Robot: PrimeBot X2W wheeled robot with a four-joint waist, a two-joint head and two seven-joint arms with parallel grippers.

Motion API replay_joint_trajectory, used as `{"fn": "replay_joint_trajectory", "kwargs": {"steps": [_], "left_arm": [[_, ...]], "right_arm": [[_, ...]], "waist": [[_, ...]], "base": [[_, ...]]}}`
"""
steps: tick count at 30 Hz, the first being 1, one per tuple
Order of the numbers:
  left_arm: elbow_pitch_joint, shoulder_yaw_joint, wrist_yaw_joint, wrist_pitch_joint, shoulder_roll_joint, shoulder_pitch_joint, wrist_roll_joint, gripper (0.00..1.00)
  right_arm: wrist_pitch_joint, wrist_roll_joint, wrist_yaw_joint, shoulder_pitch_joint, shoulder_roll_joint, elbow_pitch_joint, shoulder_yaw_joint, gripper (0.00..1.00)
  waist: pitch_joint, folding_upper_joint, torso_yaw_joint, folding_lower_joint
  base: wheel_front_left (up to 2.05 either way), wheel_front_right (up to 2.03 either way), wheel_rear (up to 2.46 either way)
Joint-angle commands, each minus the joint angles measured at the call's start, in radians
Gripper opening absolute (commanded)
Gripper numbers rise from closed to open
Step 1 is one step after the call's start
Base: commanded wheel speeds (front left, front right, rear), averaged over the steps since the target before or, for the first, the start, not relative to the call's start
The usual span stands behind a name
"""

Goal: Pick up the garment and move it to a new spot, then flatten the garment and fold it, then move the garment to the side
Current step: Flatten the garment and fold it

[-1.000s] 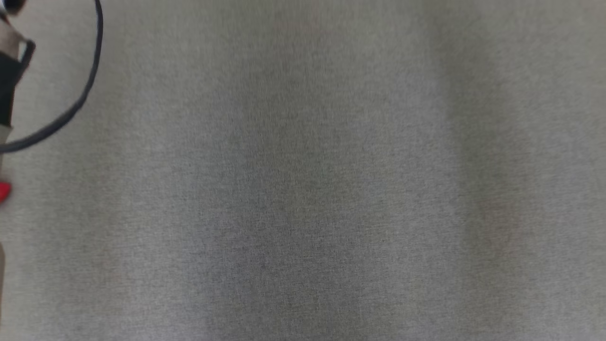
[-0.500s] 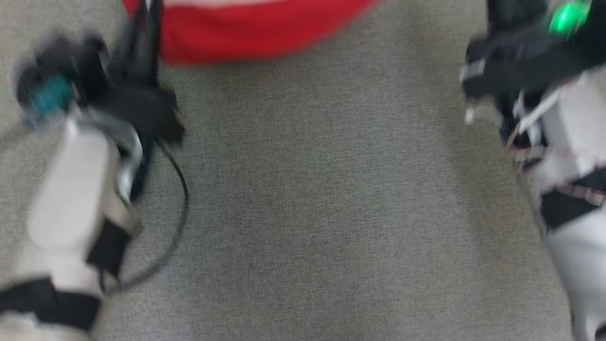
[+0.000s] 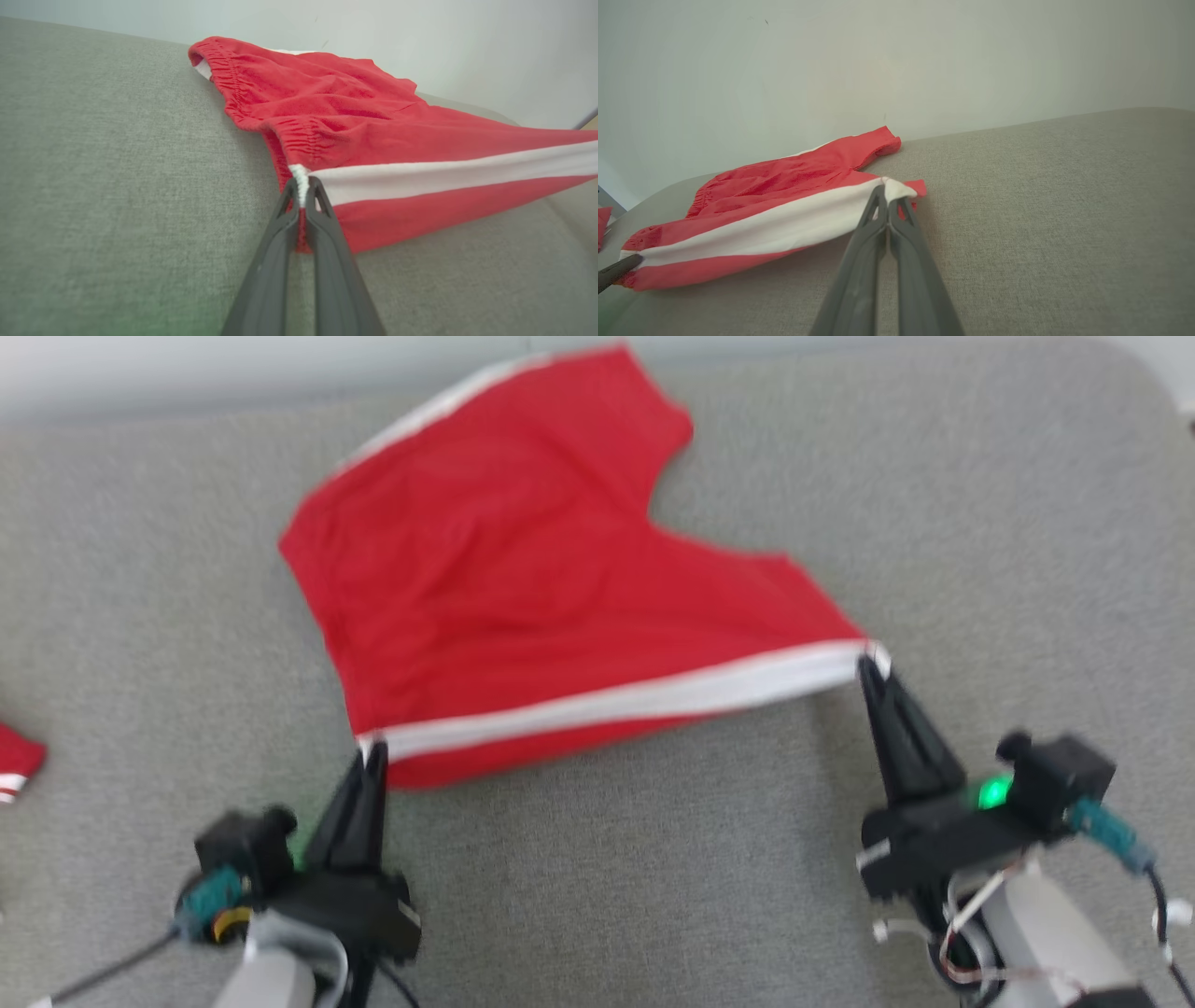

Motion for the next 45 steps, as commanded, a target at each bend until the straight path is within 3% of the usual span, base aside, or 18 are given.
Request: {"fn": "replay_joint_trajectory", "kwargs": {"steps": [1, 10, 27, 36, 45], "left_arm": [[-0.008, 0.015, 0.002, -0.003, -0.014, 0.068, -0.027, 0.0], [-0.017, 0.049, 0.002, -0.003, -0.03, 0.277, -0.057, 0.0], [-0.059, 0.047, 0.002, -0.003, -0.056, 0.512, -0.09, 0.0], [-0.123, 0.04, 0.002, -0.003, -0.07, 0.46, -0.097, 0.0], [-0.17, -0.002, 0.002, -0.003, -0.084, 0.298, -0.127, 0.0]], "right_arm": [[-0.001, -0.005, -0.002, 0.064, 0.013, 0.008, -0.017, 0.0], [-0.001, -0.009, -0.002, 0.275, 0.057, 0.034, -0.028, 0.0], [-0.001, -0.027, -0.002, 0.491, 0.06, 0.03, -0.05, 0.0], [0.0, -0.044, -0.002, 0.385, 0.048, -0.002, -0.041, 0.0], [-0.001, -0.035, -0.002, 0.115, 0.013, 0.1, 0.029, 0.0]], "waist": [[-0.14, 0.0001, 0.0, 0.0004], [-0.288, 0.0001, -0.014, 0.0004], [-0.381, 0.0001, 0.0, 0.0004], [-0.344, 0.0001, 0.047, 0.0004], [-0.24, 0.0001, 0.132, 0.0004]], "base": [[0.0, 0.0, 0.0], [0.0, 0.0, 0.0], [0.0, 0.0, 0.0], [0.0, 0.0, 0.0], [0.0, 0.0, 0.0]]}}
